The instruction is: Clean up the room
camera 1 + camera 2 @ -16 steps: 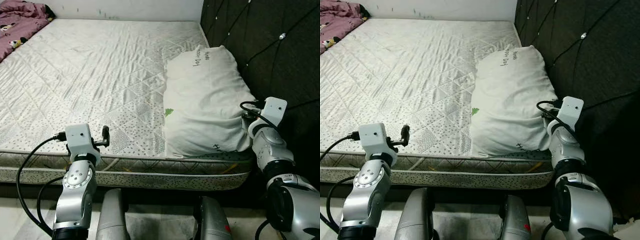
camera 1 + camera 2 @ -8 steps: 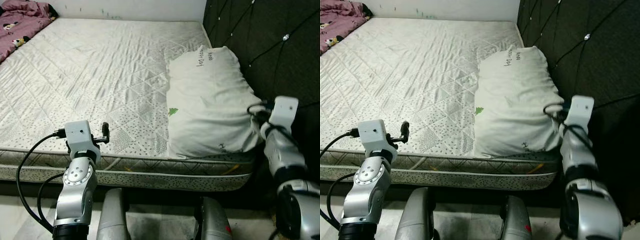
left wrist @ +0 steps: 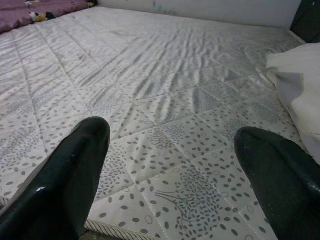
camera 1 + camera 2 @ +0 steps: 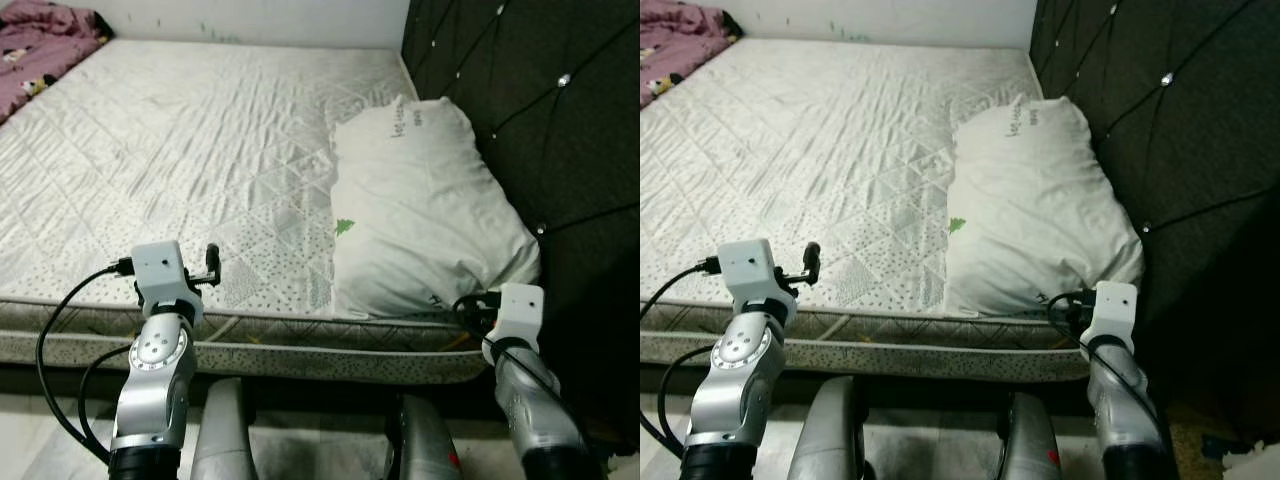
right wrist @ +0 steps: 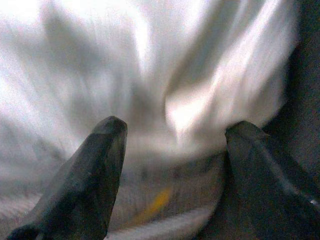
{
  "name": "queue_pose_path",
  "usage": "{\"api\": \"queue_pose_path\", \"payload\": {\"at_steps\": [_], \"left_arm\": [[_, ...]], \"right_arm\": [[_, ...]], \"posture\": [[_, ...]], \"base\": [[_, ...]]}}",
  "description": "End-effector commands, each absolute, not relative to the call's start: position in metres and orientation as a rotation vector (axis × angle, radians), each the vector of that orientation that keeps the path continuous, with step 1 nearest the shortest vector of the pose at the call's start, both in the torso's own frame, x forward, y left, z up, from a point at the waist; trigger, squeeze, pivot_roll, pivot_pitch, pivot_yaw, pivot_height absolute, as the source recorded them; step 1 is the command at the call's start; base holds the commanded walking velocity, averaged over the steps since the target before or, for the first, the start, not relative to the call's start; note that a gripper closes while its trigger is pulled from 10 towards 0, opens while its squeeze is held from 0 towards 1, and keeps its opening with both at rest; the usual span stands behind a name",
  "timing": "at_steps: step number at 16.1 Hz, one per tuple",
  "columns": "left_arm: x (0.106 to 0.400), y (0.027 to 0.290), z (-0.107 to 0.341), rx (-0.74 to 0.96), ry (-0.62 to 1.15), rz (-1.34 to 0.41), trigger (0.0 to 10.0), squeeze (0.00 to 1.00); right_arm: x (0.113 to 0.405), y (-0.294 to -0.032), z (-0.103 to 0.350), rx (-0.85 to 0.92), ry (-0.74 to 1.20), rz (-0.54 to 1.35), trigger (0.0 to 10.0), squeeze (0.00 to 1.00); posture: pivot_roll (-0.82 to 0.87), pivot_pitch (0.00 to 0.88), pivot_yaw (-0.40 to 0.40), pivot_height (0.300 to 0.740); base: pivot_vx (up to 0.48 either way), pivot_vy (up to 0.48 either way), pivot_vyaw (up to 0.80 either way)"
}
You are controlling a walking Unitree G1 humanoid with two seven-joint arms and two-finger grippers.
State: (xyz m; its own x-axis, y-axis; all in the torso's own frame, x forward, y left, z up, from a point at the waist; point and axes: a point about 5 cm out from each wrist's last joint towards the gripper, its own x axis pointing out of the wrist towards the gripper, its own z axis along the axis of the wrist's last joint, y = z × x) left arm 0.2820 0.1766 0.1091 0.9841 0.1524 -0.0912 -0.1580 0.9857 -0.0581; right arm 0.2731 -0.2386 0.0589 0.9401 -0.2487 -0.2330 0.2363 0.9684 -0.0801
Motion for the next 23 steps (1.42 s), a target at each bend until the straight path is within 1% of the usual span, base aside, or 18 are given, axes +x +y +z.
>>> {"api": "queue_pose_path", "payload": {"at_steps": [1, 3, 5, 6, 7, 9, 10, 12, 13, 15, 18, 19, 20, 22, 23], "left_arm": [[0.284, 0.176, 0.110, -0.062, 0.081, 0.161, 10.0, 0.00], [0.283, 0.177, 0.110, -0.062, 0.080, 0.164, 10.0, 0.00], [0.283, 0.176, 0.110, -0.061, 0.078, 0.163, 10.0, 0.00], [0.283, 0.176, 0.111, -0.062, 0.075, 0.166, 10.0, 0.00], [0.283, 0.176, 0.111, -0.063, 0.075, 0.168, 10.0, 0.00], [0.283, 0.175, 0.112, -0.063, 0.070, 0.171, 10.0, 0.00], [0.282, 0.177, 0.114, -0.062, 0.064, 0.177, 10.0, 0.00], [0.282, 0.186, 0.115, -0.056, 0.061, 0.205, 10.0, 0.00], [0.283, 0.189, 0.115, -0.051, 0.060, 0.212, 10.0, 0.00], [0.284, 0.188, 0.115, -0.049, 0.061, 0.209, 10.0, 0.00], [0.290, 0.185, 0.116, -0.049, 0.060, 0.199, 10.0, 0.00], [0.291, 0.185, 0.117, -0.051, 0.056, 0.198, 10.0, 0.00], [0.295, 0.185, 0.119, -0.055, 0.045, 0.199, 10.0, 0.00], [0.297, 0.183, 0.120, -0.059, 0.039, 0.194, 10.0, 0.00], [0.299, 0.181, 0.121, -0.068, 0.027, 0.187, 10.0, 0.00]], "right_arm": [[0.283, -0.242, 0.095, -0.074, 0.072, -0.270, 10.0, 1.00], [0.300, -0.239, 0.130, -0.087, -0.048, -0.284, 10.0, 1.00], [0.312, -0.236, 0.153, -0.106, -0.121, -0.280, 10.0, 1.00], [0.332, -0.224, 0.172, -0.091, -0.179, -0.233, 10.0, 1.00], [0.336, -0.220, 0.173, -0.089, -0.180, -0.215, 10.0, 1.00], [0.350, -0.199, 0.157, -0.080, -0.104, -0.097, 10.0, 1.00], [0.354, -0.189, 0.135, -0.051, 0.014, -0.044, 10.0, 1.00], [0.356, -0.178, 0.103, 0.023, 0.239, -0.010, 10.0, 1.00], [0.353, -0.170, 0.085, 0.102, 0.377, 0.016, 10.0, 1.00], [0.349, -0.165, 0.069, 0.179, 0.479, 0.006, 10.0, 1.00], [0.350, -0.165, 0.065, 0.219, 0.498, -0.028, 10.0, 1.00], [0.353, -0.165, 0.070, 0.232, 0.461, -0.038, 10.0, 1.00], [0.366, -0.162, 0.102, 0.262, 0.250, -0.024, 10.0, 1.00], [0.368, -0.153, 0.117, 0.221, 0.161, 0.058, 10.0, 1.00], [0.365, -0.142, 0.131, 0.182, 0.062, 0.138, 10.0, 1.00]], "posture": [[0.07, 0.000, -0.021, 0.571], [0.06, 0.000, -0.019, 0.571], [0.06, 0.000, -0.022, 0.571], [0.07, 0.000, -0.024, 0.571], [0.08, 0.000, -0.028, 0.571], [0.10, 0.000, -0.038, 0.571], [0.10, 0.000, -0.038, 0.571], [0.13, 0.000, -0.046, 0.571], [0.13, 0.000, -0.046, 0.571], [0.13, 0.000, -0.044, 0.571], [0.12, 0.000, -0.041, 0.571], [0.11, 0.000, -0.038, 0.571], [0.10, 0.000, -0.033, 0.571], [0.08, 0.000, -0.026, 0.571], [0.07, 0.000, -0.023, 0.571]], "base": [[0.000, 0.000, 0.00], [0.000, 0.000, 0.00], [0.000, 0.000, 0.00], [0.000, 0.000, 0.00], [0.000, 0.000, 0.00], [0.000, 0.000, 0.00], [0.000, 0.000, 0.00], [0.000, 0.000, 0.00], [0.000, 0.000, 0.00], [0.000, 0.000, 0.00], [0.000, 0.000, 0.00], [0.000, 0.000, 0.00], [0.000, 0.000, 0.00], [0.000, 0.000, 0.00], [0.000, 0.000, 0.00]]}}
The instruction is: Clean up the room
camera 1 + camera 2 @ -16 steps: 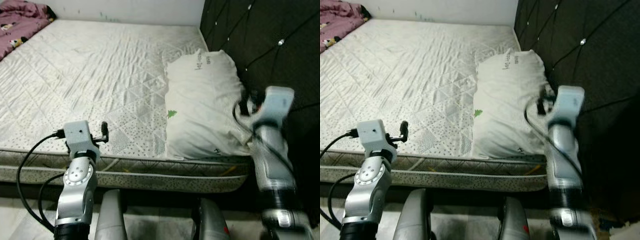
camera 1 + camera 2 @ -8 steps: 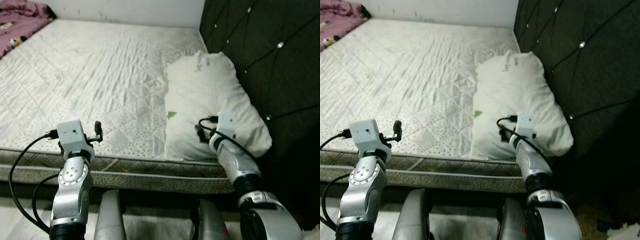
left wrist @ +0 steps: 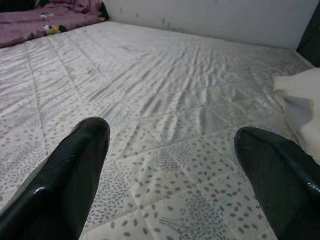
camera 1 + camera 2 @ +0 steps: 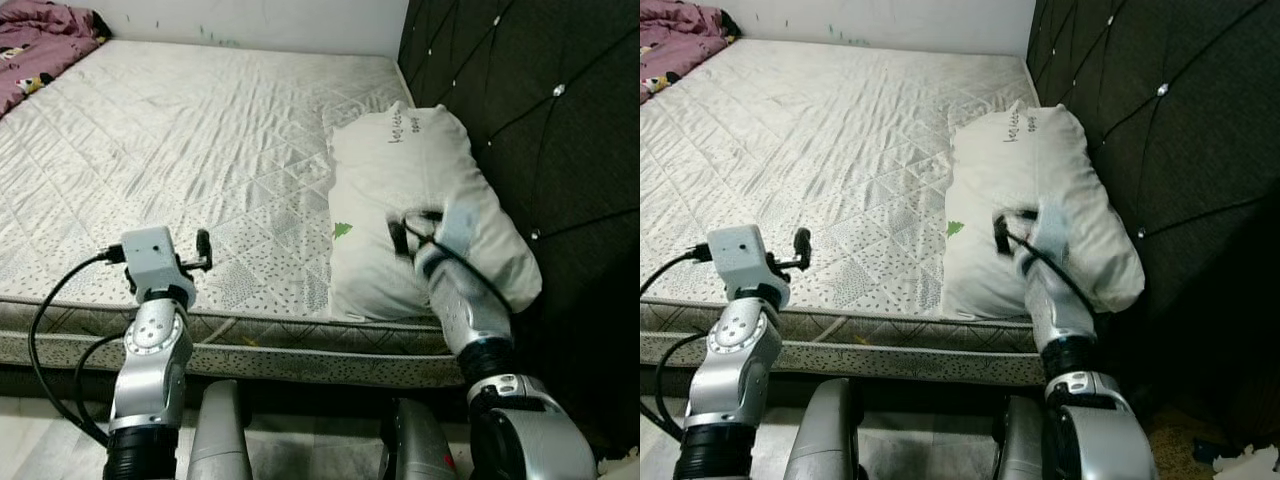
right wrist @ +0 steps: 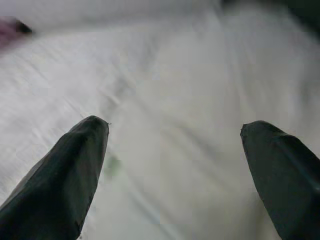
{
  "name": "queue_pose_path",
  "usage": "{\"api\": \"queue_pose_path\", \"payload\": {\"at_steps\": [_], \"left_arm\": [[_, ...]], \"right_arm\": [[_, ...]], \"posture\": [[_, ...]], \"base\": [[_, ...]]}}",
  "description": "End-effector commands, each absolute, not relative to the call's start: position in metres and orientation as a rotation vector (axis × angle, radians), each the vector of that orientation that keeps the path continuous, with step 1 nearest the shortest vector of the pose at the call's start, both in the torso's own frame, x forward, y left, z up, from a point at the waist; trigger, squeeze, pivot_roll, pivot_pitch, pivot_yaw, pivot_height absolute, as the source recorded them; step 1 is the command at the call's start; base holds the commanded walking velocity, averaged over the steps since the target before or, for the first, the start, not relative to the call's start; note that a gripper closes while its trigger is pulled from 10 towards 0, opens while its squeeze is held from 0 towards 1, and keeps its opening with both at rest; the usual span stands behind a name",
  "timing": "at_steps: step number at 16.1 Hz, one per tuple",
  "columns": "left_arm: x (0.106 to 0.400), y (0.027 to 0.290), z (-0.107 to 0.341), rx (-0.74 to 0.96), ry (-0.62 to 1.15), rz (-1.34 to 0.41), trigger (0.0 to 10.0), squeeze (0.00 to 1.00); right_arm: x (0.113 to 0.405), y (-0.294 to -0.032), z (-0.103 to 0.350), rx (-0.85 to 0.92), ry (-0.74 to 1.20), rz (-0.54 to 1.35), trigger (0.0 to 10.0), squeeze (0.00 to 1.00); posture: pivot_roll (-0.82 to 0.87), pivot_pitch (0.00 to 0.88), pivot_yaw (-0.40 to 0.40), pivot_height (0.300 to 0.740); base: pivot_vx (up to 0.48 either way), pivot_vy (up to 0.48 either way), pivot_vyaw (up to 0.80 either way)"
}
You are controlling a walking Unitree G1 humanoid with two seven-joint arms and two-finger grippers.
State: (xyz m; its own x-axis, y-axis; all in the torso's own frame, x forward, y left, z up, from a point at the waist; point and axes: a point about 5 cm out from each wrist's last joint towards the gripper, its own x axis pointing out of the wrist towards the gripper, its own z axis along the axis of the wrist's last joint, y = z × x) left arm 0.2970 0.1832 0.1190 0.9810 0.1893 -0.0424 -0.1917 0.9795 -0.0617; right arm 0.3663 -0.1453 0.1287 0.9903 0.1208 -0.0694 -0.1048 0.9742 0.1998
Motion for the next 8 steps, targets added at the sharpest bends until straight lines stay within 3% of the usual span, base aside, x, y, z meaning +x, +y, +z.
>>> {"api": "queue_pose_path", "payload": {"at_steps": [1, 3, 4, 5, 6, 8], "left_arm": [[0.301, 0.180, 0.122, -0.073, 0.018, 0.183, 10.0, 0.00], [0.303, 0.175, 0.120, -0.084, 0.009, 0.173, 10.0, 0.00], [0.303, 0.171, 0.118, -0.089, 0.012, 0.164, 10.0, 0.00], [0.303, 0.171, 0.117, -0.089, 0.013, 0.162, 10.0, 0.00], [0.302, 0.170, 0.115, -0.092, 0.016, 0.160, 10.0, 0.00], [0.302, 0.168, 0.110, -0.096, 0.029, 0.157, 10.0, 0.00]], "right_arm": [[0.362, -0.139, 0.135, 0.179, 0.030, 0.155, 10.0, 1.00], [0.343, -0.131, 0.136, 0.183, -0.046, 0.174, 10.0, 1.00], [0.333, -0.131, 0.132, 0.158, -0.066, 0.153, 10.0, 0.24], [0.331, -0.131, 0.131, 0.157, -0.067, 0.148, 10.0, 0.24], [0.326, -0.131, 0.126, 0.163, -0.051, 0.131, 10.0, 0.00], [0.321, -0.131, 0.125, 0.169, -0.058, 0.133, 10.0, 0.00]], "posture": [[0.06, 0.000, -0.021, 0.571], [0.04, 0.000, -0.015, 0.571], [0.03, 0.000, -0.016, 0.571], [0.03, 0.000, -0.017, 0.571], [0.02, 0.000, -0.013, 0.571], [0.01, 0.000, 0.003, 0.571]], "base": [[0.000, 0.000, 0.00], [0.000, 0.000, 0.00], [0.000, 0.000, 0.00], [0.000, 0.000, 0.00], [0.000, 0.000, 0.00], [0.000, 0.000, 0.00]]}}
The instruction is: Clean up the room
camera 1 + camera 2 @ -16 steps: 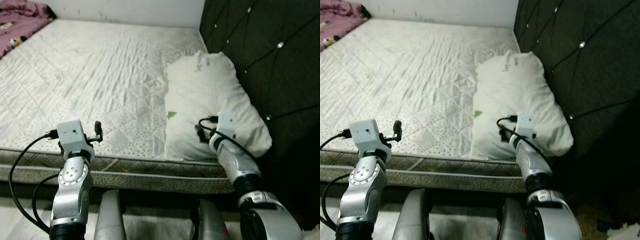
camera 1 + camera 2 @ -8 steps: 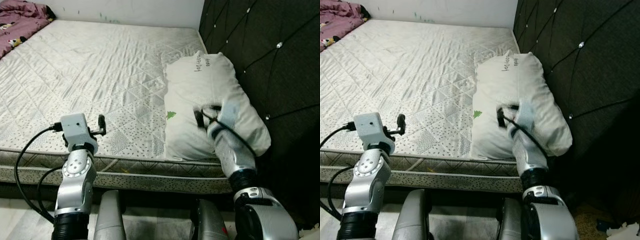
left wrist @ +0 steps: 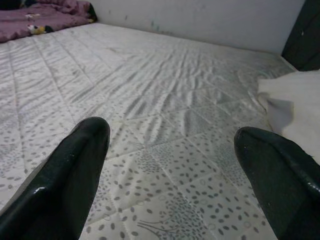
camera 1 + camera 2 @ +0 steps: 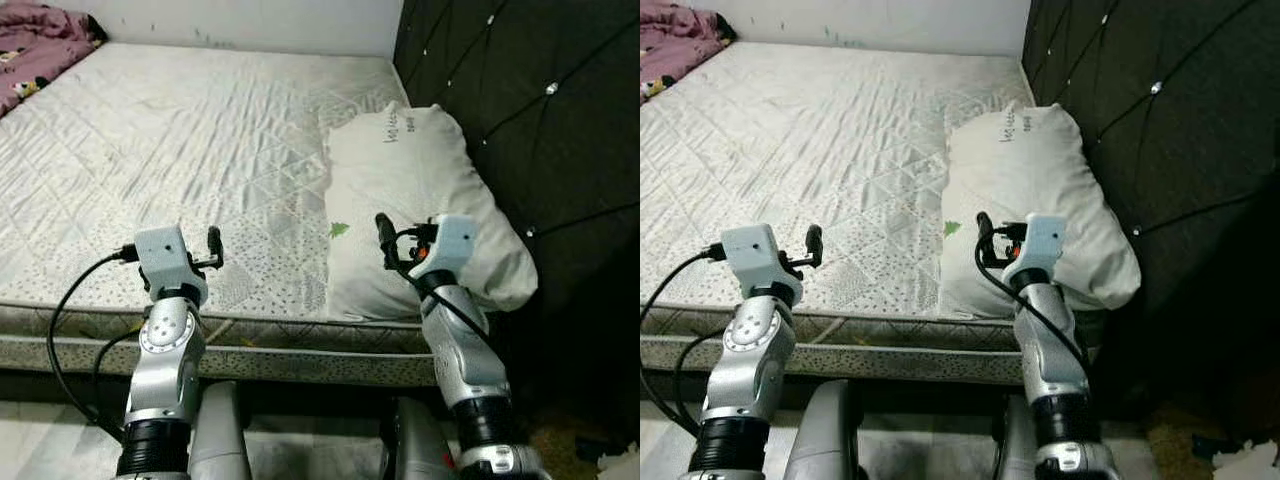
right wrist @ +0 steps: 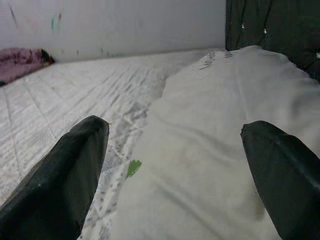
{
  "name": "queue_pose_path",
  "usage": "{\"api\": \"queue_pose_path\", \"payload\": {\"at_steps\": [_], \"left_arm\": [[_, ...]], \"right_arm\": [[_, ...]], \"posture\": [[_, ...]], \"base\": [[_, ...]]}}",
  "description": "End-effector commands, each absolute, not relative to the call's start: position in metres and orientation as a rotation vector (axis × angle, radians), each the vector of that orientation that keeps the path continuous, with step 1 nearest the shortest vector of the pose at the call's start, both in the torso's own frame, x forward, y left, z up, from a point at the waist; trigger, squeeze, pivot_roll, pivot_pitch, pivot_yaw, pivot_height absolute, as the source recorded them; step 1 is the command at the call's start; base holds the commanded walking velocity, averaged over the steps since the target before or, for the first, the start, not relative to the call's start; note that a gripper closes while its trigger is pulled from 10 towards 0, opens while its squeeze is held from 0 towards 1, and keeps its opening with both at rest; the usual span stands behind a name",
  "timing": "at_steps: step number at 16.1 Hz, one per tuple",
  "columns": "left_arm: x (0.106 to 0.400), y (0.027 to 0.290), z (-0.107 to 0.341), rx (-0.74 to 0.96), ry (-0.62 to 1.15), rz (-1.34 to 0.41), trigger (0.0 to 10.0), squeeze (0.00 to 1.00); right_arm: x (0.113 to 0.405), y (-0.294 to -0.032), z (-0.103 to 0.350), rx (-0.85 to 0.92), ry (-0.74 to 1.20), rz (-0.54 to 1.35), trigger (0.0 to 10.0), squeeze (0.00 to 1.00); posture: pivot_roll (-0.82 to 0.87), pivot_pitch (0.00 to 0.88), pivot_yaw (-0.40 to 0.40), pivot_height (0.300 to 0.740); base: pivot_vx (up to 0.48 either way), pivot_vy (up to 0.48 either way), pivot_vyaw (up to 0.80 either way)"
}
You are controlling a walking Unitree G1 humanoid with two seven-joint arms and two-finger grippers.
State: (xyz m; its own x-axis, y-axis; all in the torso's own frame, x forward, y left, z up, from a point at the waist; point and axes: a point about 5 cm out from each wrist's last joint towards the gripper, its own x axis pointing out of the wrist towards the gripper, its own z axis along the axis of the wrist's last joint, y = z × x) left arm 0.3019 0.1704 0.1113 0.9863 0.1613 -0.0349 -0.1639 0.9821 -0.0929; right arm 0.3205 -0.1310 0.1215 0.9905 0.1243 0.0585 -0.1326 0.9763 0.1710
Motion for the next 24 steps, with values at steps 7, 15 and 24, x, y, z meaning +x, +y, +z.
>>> {"api": "queue_pose_path", "payload": {"at_steps": [7, 15, 24], "left_arm": [[0.311, 0.163, 0.114, -0.072, 0.023, 0.101, 10.0, 0.00], [0.305, 0.163, 0.110, -0.076, 0.042, 0.084, 10.0, 0.00], [0.293, 0.163, 0.092, -0.082, 0.111, 0.078, 10.0, 0.00]], "right_arm": [[0.321, -0.133, 0.128, 0.194, -0.062, 0.068, 10.0, 0.00], [0.325, -0.139, 0.124, 0.206, -0.035, 0.015, 10.0, 0.00], [0.312, -0.152, 0.102, 0.155, 0.048, -0.074, 10.0, 0.00]], "posture": [[0.03, 0.000, 0.022, 0.631], [0.04, 0.000, 0.018, 0.726], [0.02, 0.000, 0.017, 0.740]], "base": [[0.000, 0.000, 0.00], [0.000, 0.000, 0.00], [0.000, 0.000, 0.00]]}}
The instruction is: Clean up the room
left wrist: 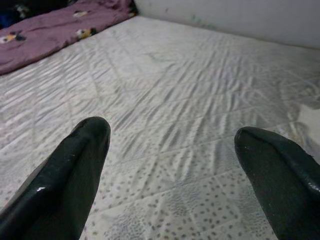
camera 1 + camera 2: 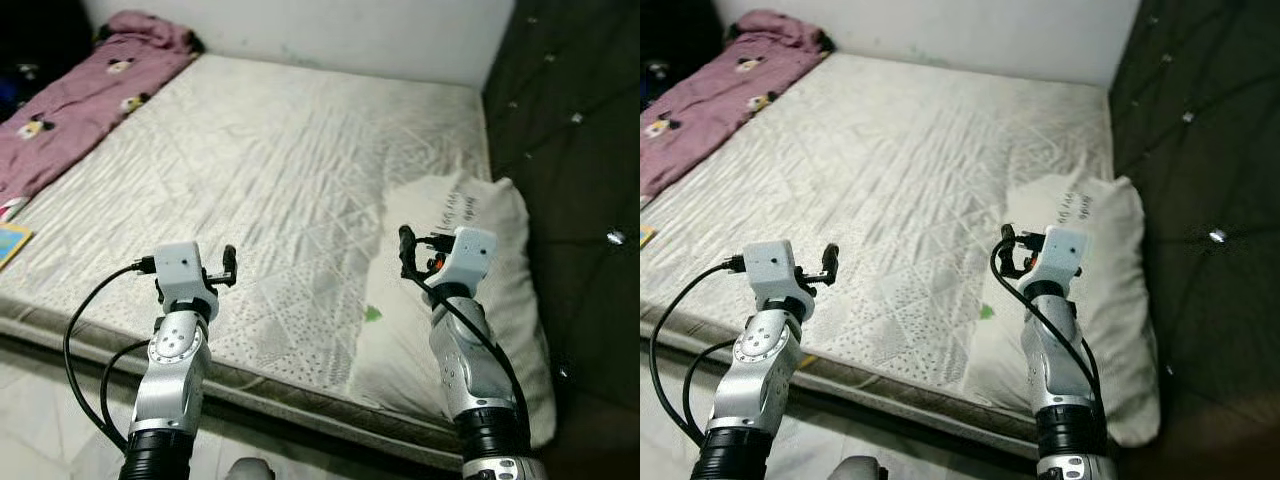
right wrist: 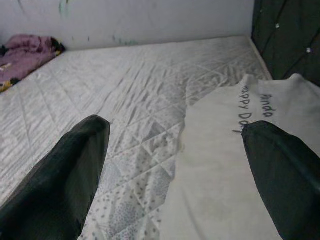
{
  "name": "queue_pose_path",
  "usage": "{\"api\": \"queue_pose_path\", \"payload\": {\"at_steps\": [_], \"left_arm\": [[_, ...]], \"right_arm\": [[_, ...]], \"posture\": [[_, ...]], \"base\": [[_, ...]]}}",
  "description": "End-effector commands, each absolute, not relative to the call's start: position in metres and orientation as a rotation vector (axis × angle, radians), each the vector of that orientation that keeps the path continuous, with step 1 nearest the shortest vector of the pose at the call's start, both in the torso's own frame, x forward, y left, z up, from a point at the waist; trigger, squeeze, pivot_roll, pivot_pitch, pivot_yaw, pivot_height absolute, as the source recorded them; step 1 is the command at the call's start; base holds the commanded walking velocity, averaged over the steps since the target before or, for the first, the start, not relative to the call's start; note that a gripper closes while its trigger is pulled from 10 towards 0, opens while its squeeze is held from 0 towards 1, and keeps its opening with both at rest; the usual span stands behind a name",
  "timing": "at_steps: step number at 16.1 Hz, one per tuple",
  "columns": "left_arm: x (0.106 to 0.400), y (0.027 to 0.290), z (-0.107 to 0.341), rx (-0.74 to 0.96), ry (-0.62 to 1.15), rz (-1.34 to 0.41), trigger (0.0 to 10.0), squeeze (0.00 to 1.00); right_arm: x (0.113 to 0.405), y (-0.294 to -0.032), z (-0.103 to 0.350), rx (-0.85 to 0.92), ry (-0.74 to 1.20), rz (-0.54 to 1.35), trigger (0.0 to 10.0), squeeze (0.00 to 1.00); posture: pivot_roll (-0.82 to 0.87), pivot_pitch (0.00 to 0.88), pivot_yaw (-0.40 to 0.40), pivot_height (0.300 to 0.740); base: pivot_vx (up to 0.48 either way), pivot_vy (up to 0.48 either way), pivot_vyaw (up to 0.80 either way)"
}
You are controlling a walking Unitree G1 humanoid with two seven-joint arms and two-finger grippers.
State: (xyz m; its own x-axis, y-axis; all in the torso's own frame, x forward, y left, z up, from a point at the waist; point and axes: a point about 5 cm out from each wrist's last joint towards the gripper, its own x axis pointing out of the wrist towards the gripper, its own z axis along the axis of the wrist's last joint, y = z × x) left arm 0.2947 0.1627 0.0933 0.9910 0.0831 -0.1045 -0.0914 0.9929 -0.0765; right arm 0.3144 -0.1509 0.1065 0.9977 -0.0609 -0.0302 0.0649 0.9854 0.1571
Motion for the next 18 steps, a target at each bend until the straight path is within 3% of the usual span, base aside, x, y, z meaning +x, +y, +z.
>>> {"api": "queue_pose_path", "payload": {"at_steps": [1, 15, 18], "left_arm": [[0.292, 0.162, 0.092, -0.084, 0.114, 0.077, 10.0, 0.00], [0.288, 0.154, 0.083, -0.079, 0.131, 0.016, 10.0, 0.00], [0.289, 0.150, 0.083, -0.092, 0.136, 0.003, 10.0, 0.00]], "right_arm": [[0.312, -0.153, 0.101, 0.146, 0.054, -0.080, 10.0, 0.00], [0.299, -0.147, 0.092, 0.193, 0.133, -0.076, 10.0, 0.00], [0.298, -0.147, 0.091, 0.226, 0.156, -0.081, 10.0, 0.00]], "posture": [[0.02, 0.000, 0.015, 0.740], [0.01, 0.000, -0.002, 0.740], [0.01, 0.000, -0.001, 0.740]], "base": [[0.000, 0.000, 0.00], [0.000, 0.000, 0.00], [0.000, 0.000, -0.80]]}}
